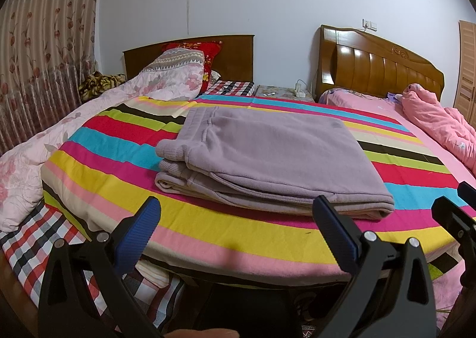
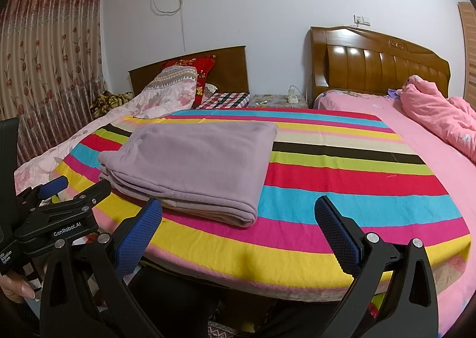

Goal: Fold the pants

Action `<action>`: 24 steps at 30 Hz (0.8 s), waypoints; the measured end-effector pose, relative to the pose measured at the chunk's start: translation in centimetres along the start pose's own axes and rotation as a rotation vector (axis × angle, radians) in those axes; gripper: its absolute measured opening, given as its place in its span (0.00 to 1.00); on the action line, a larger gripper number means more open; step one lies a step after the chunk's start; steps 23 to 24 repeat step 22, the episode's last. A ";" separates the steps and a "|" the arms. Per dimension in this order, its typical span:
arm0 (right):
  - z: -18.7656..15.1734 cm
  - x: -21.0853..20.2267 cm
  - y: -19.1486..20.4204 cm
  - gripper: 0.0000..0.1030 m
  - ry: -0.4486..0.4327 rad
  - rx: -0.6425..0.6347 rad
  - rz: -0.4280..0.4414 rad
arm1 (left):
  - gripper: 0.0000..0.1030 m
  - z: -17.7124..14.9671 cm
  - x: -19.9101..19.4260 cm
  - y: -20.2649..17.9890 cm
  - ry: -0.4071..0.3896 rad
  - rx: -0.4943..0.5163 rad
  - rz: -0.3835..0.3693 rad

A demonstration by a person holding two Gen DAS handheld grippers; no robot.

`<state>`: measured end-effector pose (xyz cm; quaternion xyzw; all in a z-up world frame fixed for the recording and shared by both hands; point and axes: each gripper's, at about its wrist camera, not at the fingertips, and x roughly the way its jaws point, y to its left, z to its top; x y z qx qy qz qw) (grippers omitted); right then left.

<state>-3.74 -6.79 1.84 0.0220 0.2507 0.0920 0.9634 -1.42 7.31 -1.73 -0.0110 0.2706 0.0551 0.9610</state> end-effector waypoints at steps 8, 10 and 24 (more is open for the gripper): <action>0.1 0.0 0.0 0.96 0.000 0.001 -0.001 | 0.99 -0.2 -0.2 -0.1 -0.016 0.012 0.011; 0.1 0.0 0.0 0.96 0.000 0.000 0.000 | 0.99 -0.3 -0.2 0.0 -0.030 0.010 0.010; -1.3 2.0 -0.7 0.96 0.040 0.021 0.018 | 0.99 -0.2 1.7 0.2 -0.018 0.032 0.039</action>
